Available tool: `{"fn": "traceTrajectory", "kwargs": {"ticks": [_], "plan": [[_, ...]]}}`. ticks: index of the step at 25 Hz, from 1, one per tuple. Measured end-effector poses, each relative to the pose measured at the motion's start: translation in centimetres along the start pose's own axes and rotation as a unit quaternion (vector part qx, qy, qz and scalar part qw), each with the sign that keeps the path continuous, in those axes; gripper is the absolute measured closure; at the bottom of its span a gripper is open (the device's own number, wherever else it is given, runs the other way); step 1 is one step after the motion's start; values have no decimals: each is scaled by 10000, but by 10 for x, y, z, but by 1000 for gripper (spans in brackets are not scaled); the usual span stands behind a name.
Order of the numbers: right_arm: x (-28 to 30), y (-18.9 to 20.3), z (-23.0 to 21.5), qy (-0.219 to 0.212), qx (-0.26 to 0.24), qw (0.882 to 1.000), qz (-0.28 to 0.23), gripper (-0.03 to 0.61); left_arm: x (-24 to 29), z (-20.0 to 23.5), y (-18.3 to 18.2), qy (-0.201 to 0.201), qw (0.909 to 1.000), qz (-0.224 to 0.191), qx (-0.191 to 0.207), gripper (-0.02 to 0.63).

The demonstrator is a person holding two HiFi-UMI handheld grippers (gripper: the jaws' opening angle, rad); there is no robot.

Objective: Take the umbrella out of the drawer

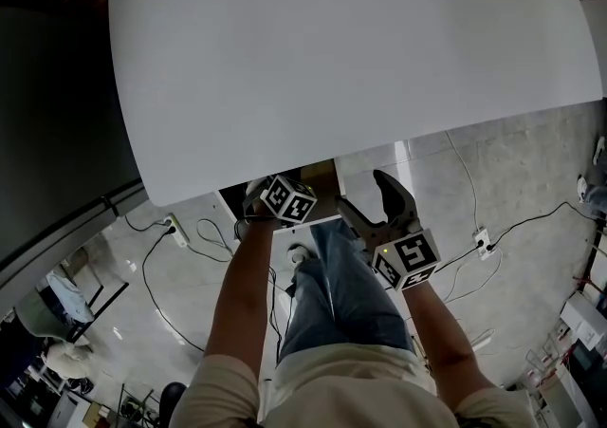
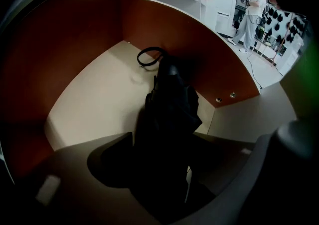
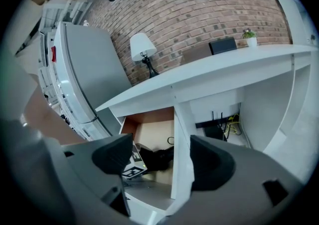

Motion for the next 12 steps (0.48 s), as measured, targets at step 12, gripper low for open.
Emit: {"fn": "traceTrajectory", "kwargs": {"ticks": [12], "plan": [[-39,1,36,73,34,9995,-306,238,-71,1,-2,371,9966,-648,-349,359]]}}
Point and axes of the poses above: the fingertips, and each gripper's own axes: x forward along the fingers, z to its left, y out of its underside, the point moved 4 cm from there along -x, backward along the fingers, and after that the axes turned 6 degrees about z, right-handed, at the moved point
